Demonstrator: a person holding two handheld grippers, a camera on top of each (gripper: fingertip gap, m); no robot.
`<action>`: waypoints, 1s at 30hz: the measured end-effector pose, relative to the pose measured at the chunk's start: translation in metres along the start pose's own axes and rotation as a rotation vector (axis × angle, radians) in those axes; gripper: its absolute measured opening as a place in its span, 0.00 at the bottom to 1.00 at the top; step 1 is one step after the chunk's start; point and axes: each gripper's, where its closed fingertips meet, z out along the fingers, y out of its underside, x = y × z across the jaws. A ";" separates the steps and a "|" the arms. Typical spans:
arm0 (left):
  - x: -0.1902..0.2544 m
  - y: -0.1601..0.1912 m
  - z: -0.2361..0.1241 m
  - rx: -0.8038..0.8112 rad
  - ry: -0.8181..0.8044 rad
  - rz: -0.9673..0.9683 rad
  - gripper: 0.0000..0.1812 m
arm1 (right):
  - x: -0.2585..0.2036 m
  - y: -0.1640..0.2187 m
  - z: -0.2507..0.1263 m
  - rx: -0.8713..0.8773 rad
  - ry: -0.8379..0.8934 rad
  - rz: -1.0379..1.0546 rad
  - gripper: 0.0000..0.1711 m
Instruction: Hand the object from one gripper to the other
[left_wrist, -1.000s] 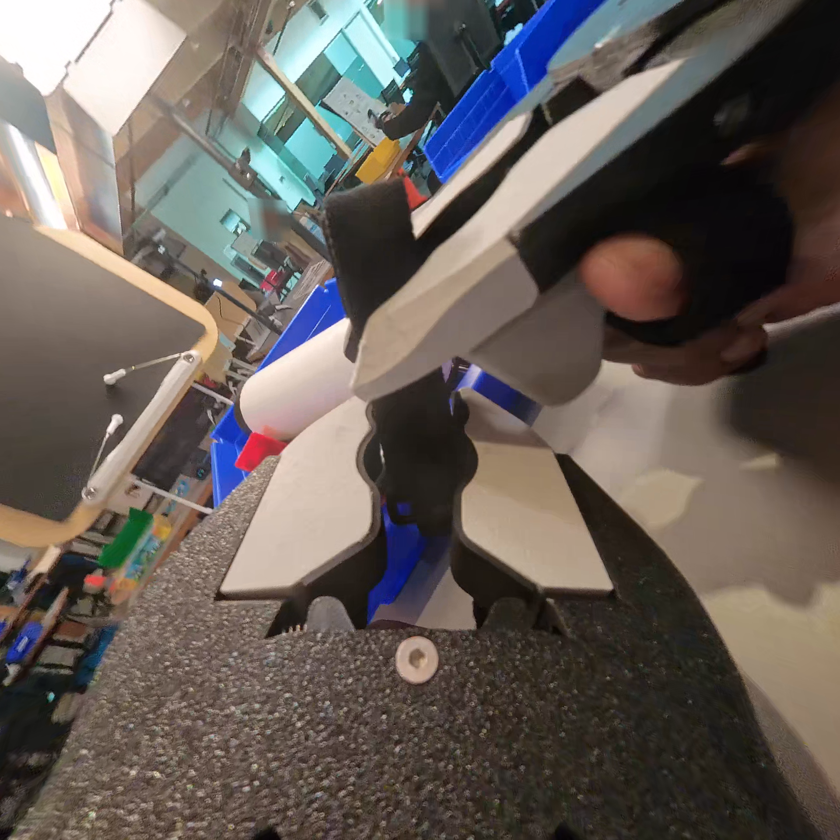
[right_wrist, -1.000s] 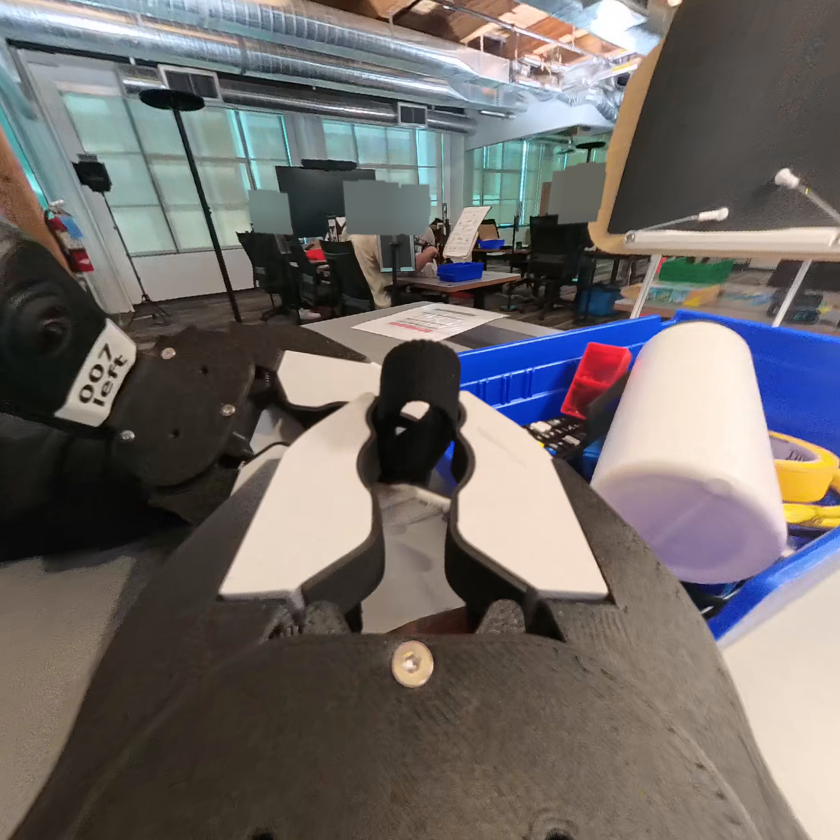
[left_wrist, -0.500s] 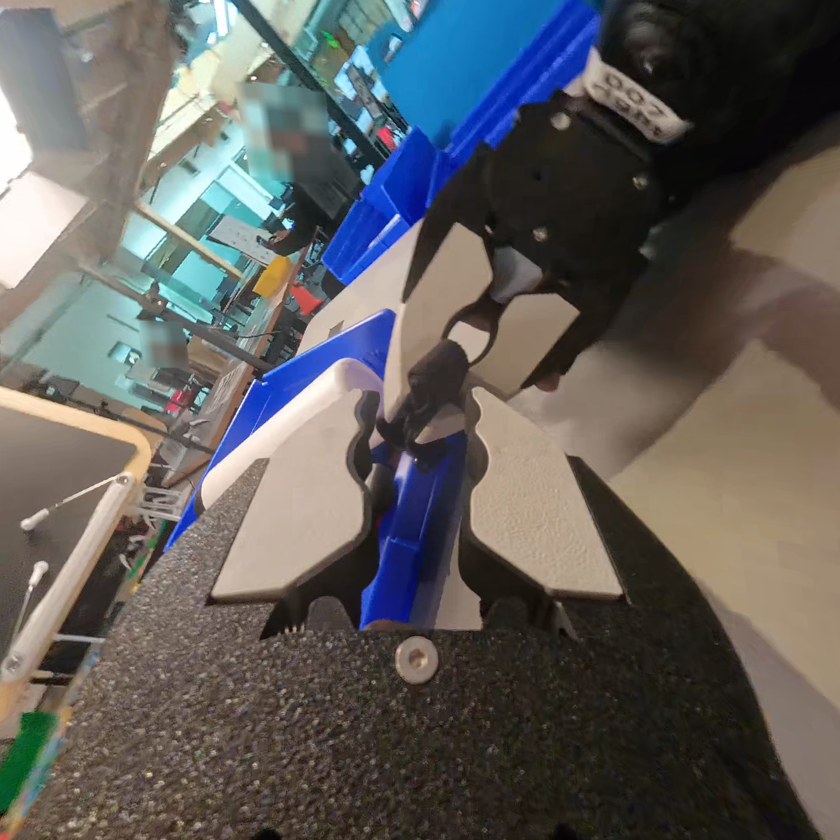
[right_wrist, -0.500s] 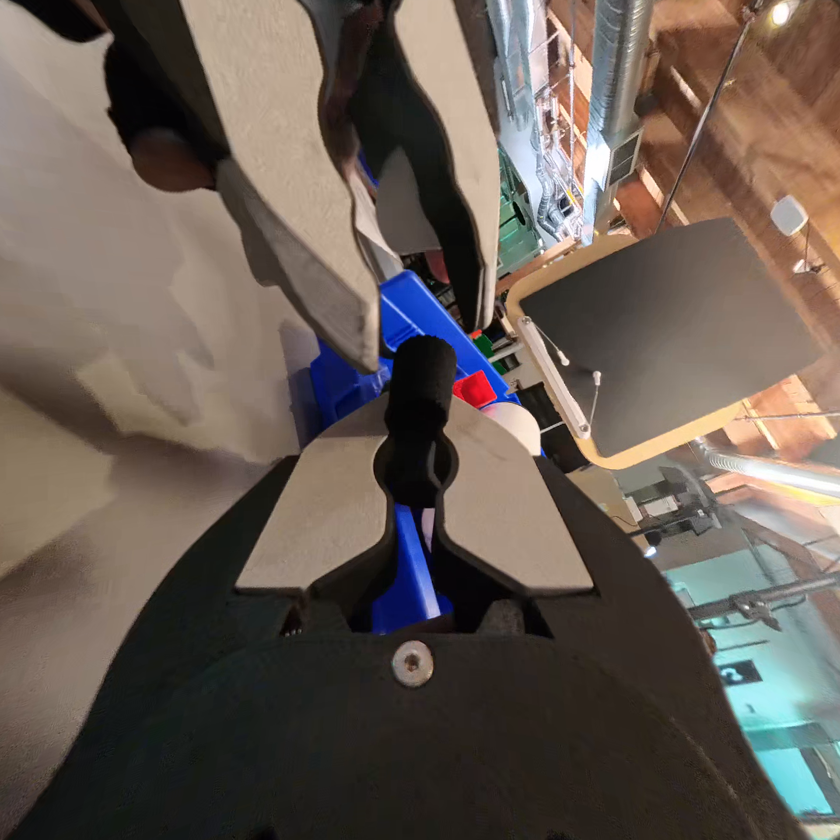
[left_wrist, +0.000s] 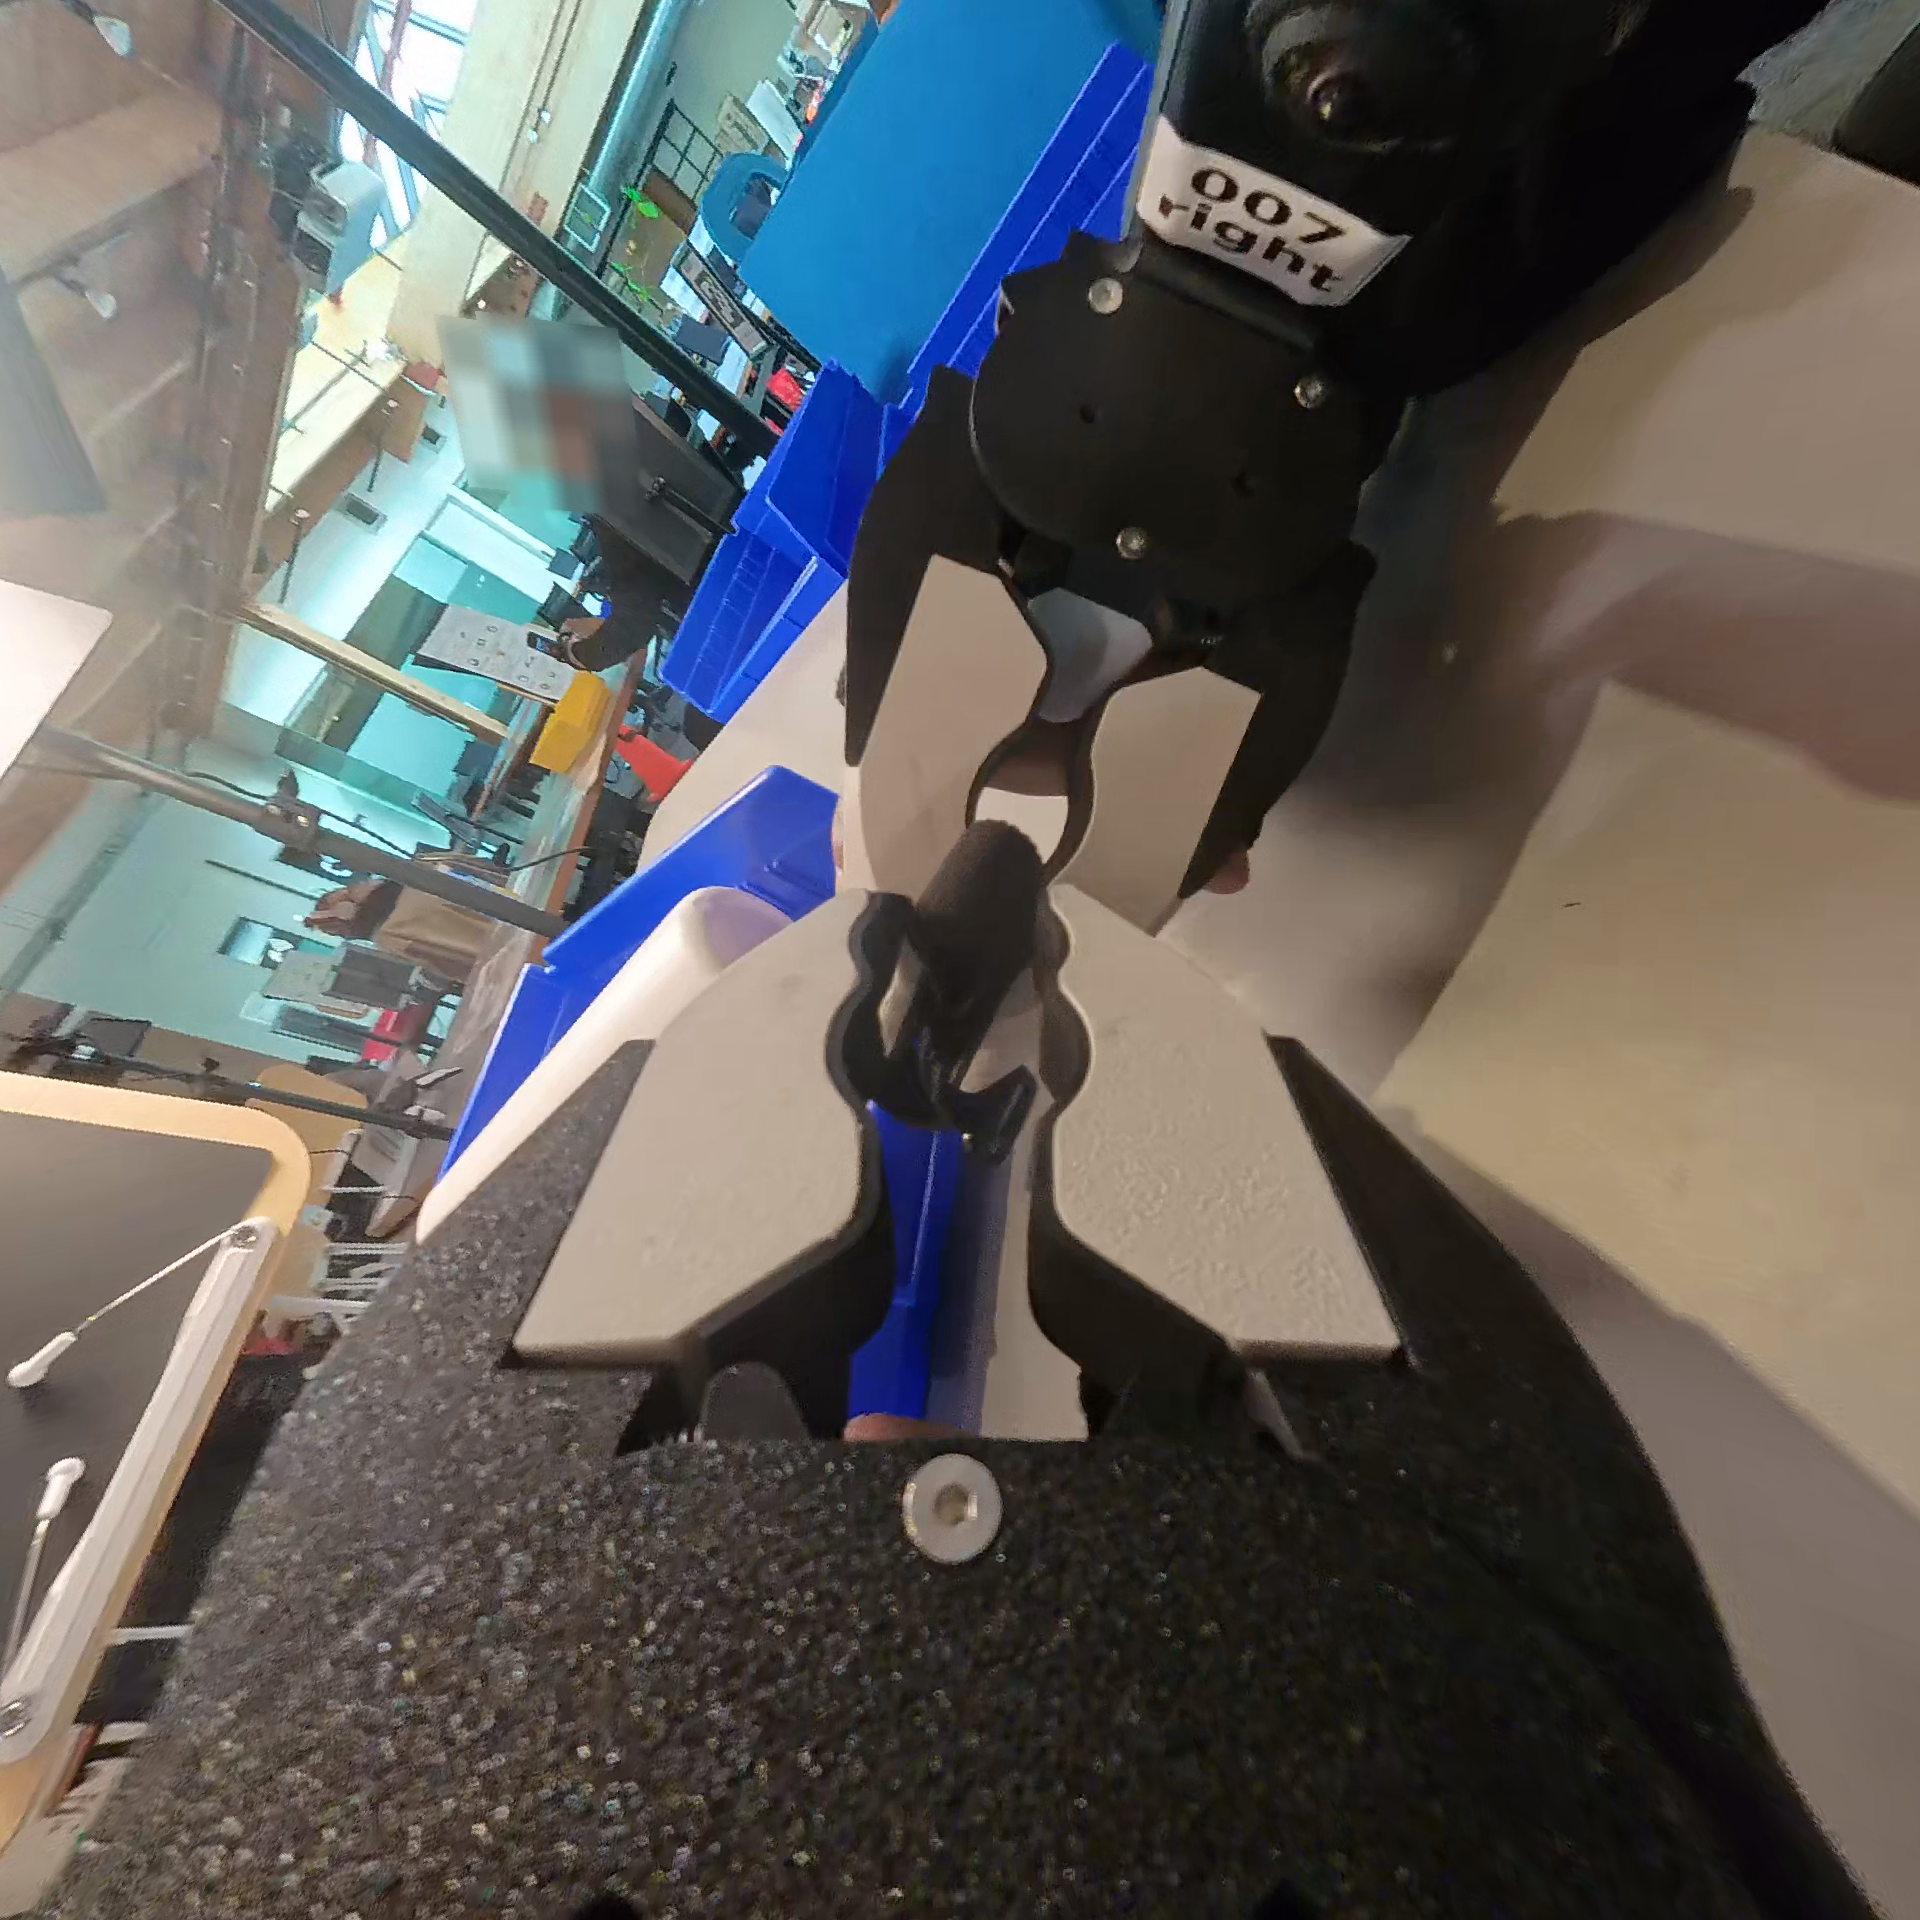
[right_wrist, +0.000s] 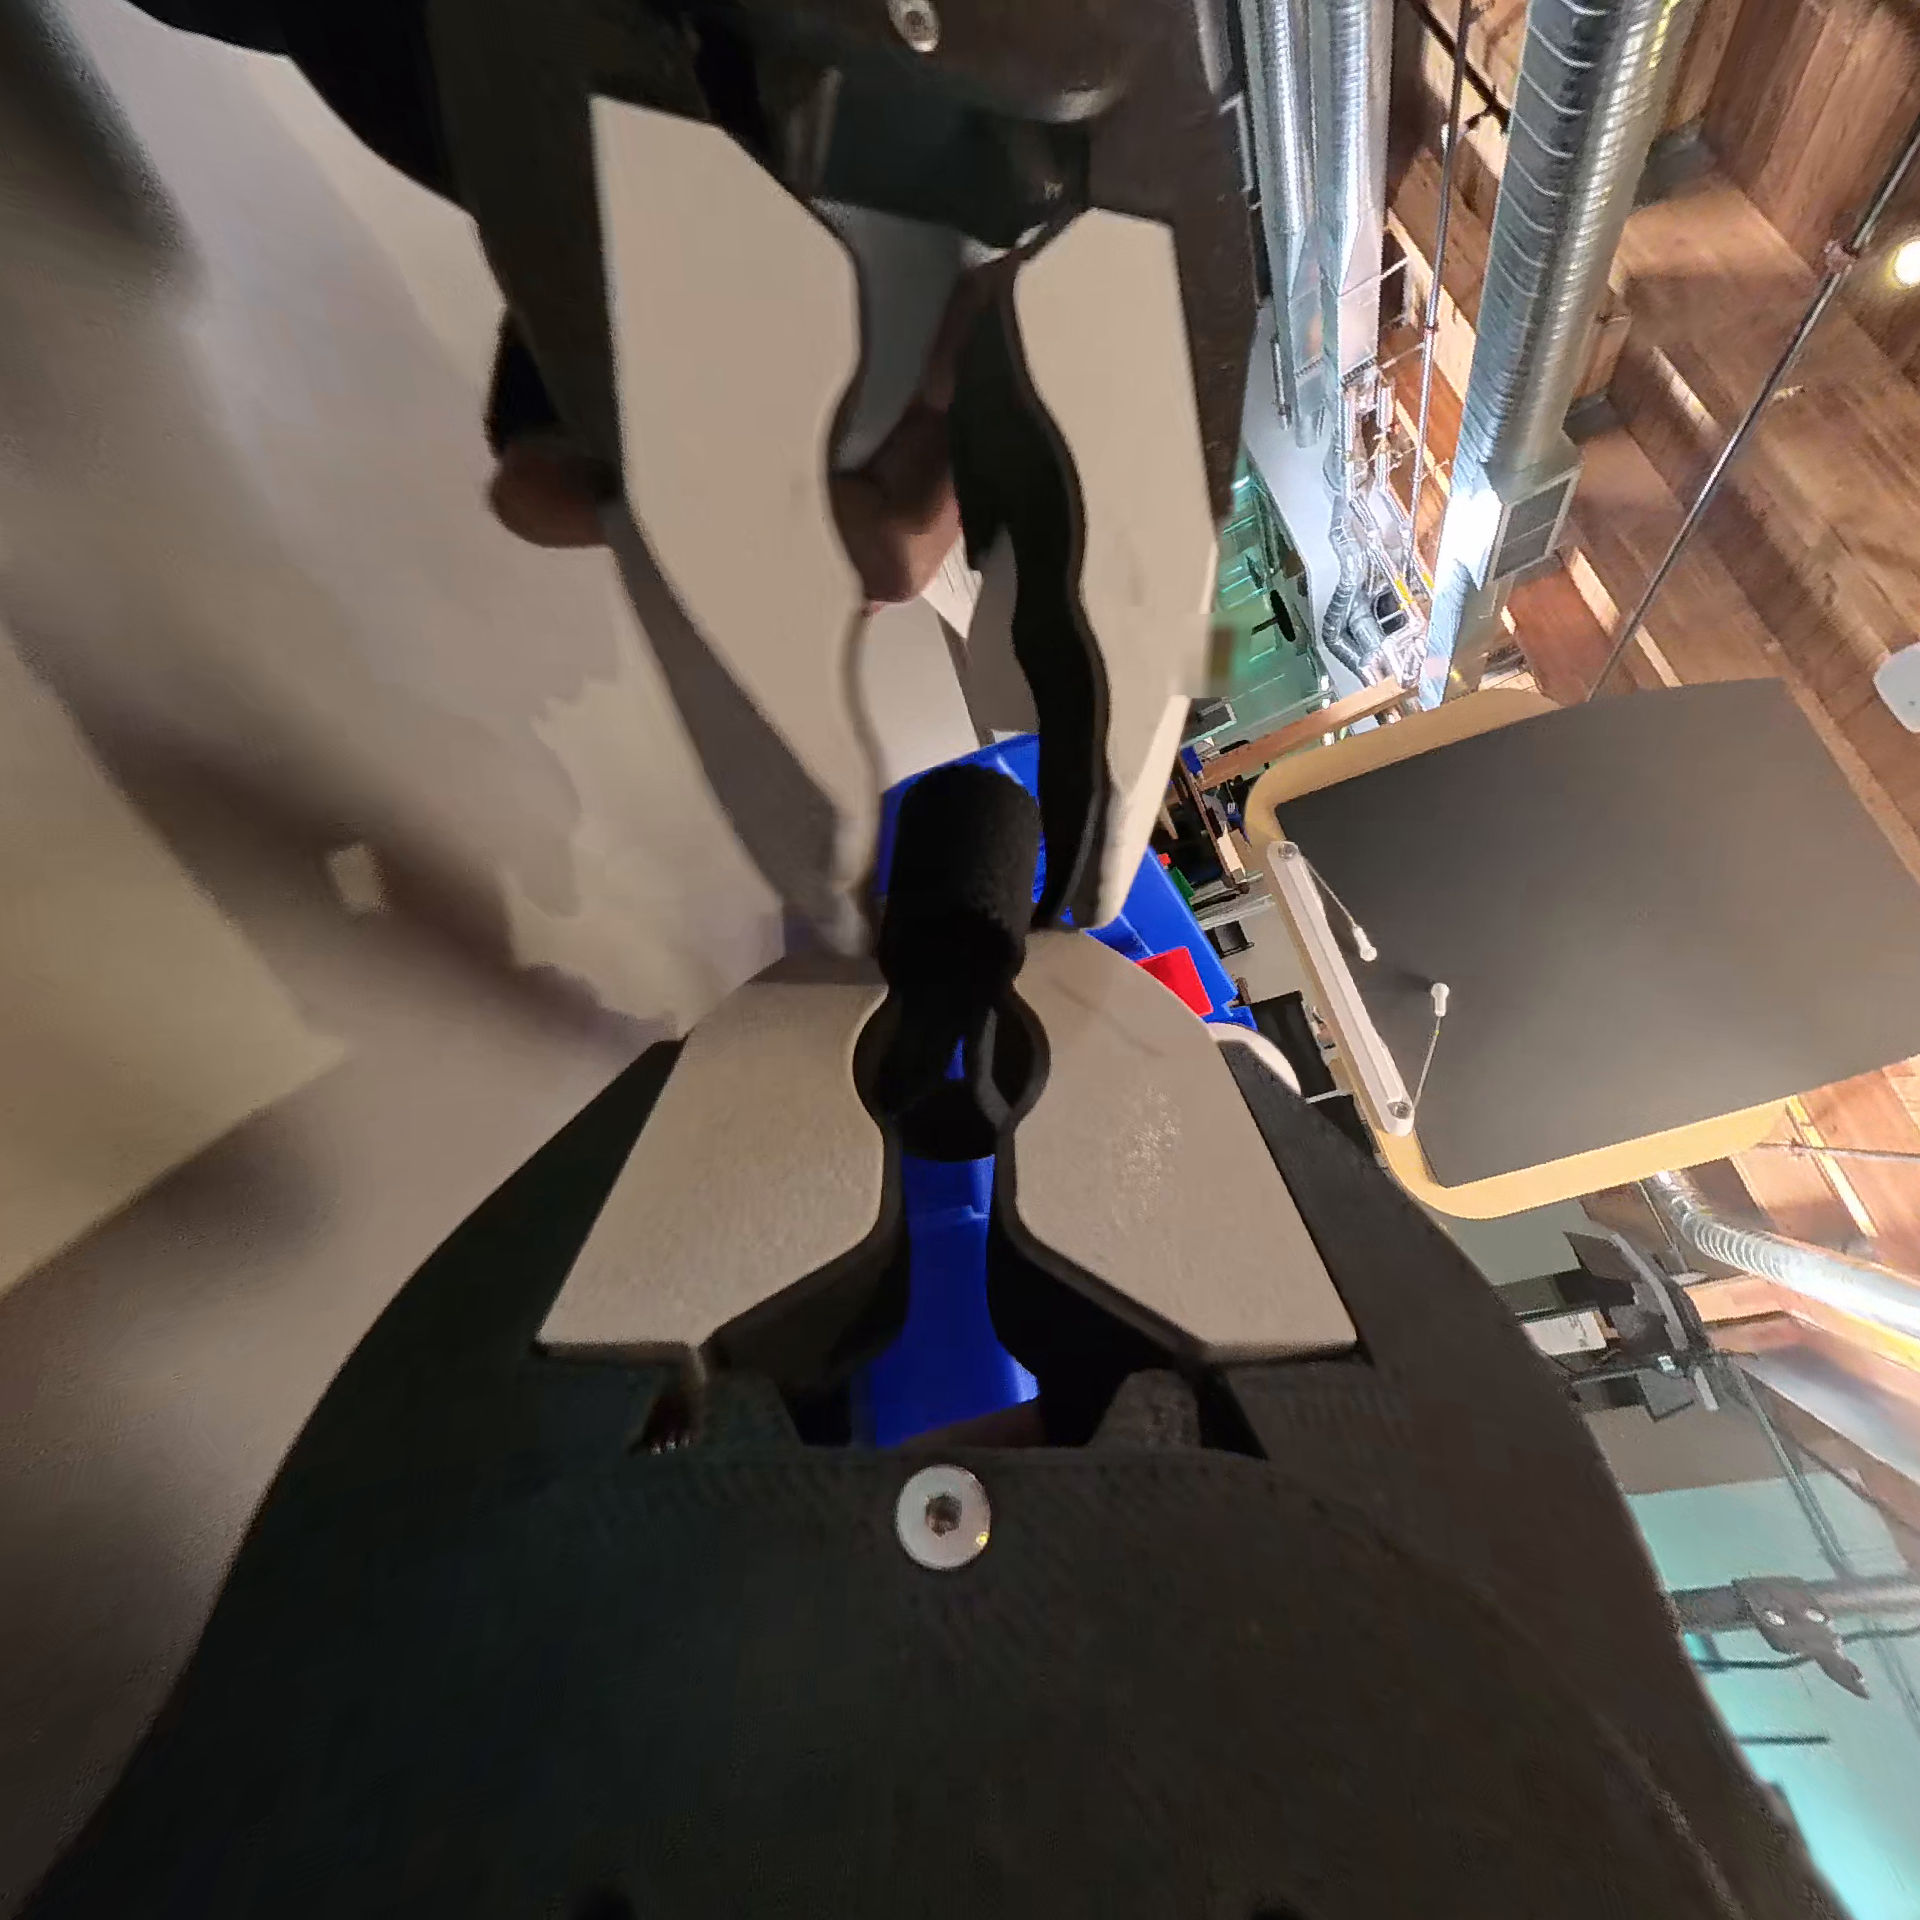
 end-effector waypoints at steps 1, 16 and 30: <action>-0.001 0.000 0.000 -0.003 -0.007 0.002 0.12 | 0.001 0.000 0.000 -0.003 0.010 0.003 0.07; -0.093 -0.004 -0.043 0.399 -0.255 -0.810 0.10 | 0.033 0.004 -0.009 0.042 0.071 0.194 0.29; -0.058 -0.022 -0.015 0.390 -0.096 -0.790 0.11 | 0.033 0.013 -0.001 -0.003 -0.032 0.682 0.26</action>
